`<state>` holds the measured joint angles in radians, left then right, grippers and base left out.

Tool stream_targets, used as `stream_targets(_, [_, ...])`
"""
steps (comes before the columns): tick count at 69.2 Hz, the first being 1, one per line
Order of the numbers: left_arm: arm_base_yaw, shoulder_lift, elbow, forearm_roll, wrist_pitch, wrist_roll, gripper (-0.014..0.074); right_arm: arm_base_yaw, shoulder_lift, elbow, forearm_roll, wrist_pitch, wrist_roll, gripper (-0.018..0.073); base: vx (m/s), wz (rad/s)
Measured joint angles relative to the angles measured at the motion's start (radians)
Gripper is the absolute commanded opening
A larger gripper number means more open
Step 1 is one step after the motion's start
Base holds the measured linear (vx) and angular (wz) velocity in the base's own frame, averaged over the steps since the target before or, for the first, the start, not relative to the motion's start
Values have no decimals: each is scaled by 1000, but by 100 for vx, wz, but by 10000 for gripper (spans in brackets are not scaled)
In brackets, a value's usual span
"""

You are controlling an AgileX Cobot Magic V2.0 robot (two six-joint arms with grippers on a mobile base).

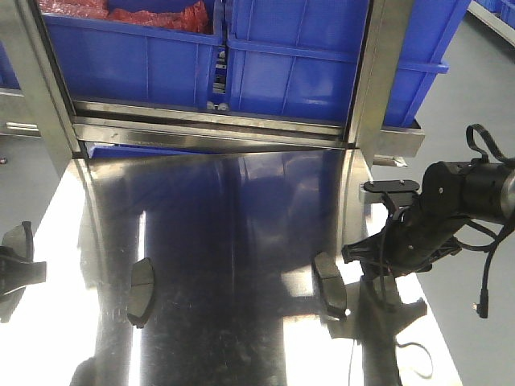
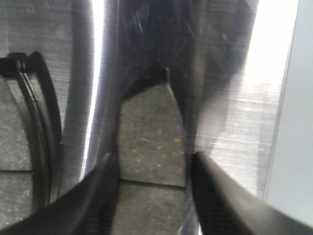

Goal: Move and align brake pads A on conveyor
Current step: 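Lower the right gripper onto a brake pad and close it, then lift the brake pad with the right gripper and pull it back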

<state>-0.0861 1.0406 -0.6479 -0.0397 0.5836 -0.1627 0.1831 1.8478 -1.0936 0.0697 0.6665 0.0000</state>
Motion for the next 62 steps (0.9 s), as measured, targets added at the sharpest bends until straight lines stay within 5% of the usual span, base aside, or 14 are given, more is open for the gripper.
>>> stream_targets(22, [0,0,0,0,0,0,23,0,-3,0,-1,7,0,12,0,0])
stream_targets(62, [0,0,0,0,0,0,23,0,-146,2,-4,7,0,-3,0,0])
